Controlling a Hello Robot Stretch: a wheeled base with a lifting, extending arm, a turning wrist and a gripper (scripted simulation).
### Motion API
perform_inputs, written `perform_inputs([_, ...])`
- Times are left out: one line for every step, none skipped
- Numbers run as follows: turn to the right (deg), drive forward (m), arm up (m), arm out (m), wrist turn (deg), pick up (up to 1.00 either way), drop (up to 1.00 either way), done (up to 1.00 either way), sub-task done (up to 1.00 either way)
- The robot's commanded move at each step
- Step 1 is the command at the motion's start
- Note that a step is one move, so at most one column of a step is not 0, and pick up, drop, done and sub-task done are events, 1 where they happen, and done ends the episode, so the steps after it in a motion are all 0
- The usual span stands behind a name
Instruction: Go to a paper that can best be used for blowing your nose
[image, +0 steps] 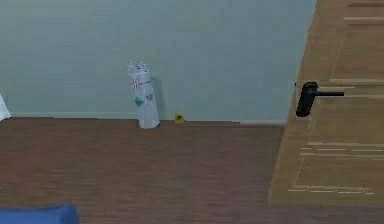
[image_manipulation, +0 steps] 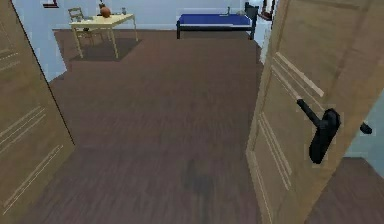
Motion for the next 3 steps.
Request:
perform_inputs([0.0,0.65,0.00,0.00,0.0,0.00,0.00,0.00,0.00])
perform_inputs([-30.0,0.00,0.00,0.00,0.0,0.00,0.00,0.00,0.00])
perform_inputs([-3.0,0.00,0.00,0.00,0.0,0.00,0.00,0.00,0.00])
